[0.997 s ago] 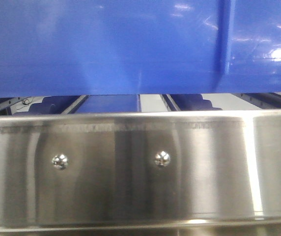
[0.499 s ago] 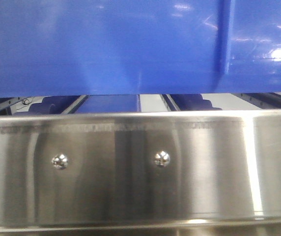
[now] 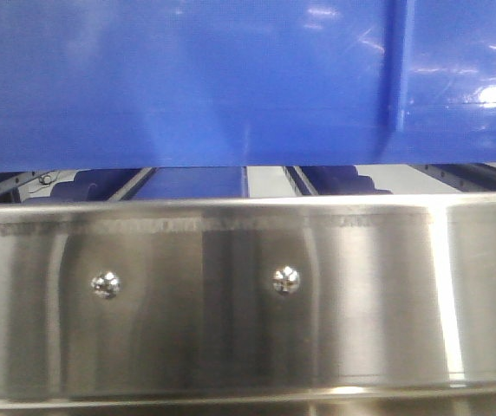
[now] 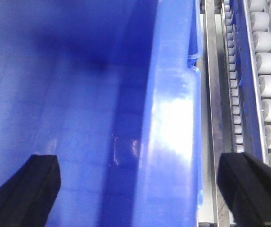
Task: Move blue bin to conveyor side
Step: 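Close both grippers on opposite side rims of the blue bin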
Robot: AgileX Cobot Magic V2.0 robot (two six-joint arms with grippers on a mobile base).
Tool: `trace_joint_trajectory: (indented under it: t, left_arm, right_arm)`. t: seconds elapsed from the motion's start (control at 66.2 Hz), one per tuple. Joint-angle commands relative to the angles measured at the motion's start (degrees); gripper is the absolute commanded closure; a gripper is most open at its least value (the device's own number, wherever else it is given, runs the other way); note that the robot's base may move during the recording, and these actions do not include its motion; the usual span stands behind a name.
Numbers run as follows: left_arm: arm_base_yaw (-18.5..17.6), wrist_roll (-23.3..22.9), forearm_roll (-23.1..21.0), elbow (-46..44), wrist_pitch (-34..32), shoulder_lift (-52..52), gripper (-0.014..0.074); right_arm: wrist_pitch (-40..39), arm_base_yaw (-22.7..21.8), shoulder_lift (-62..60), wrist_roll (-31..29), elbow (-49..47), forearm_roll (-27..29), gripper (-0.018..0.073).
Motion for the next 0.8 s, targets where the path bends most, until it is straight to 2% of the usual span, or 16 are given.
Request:
trace_joint_trajectory:
  t: [0.0, 0.393, 0.574, 0.786]
  left_arm:
    - [0.1, 0.0, -0.7, -0.3, -0.8, -0.1, 0.0141]
    - [0.1, -0.2, -0.8, -0.3, -0.2, -0.1, 0.0142]
    - [0.1, -1.9, -0.8, -0.3, -0.2, -0.1, 0.0142]
    - [-1.0, -1.9, -0.4, -0.3, -0.2, -0.1, 0.0142]
  right_arm:
    - [-0.6, 0.0, -0.1, 0.3, -0.3, -0.9, 0.0001]
    - [-0.6, 0.0, -0.1, 0.3, -0.3, -0.9, 0.0001]
    - [-0.6, 0.0, -0.1, 1.7, -0.3, -0.9, 0.0001]
    - [-0.6, 0.0, -0.1, 1.8, -0.3, -0.9, 0.0001]
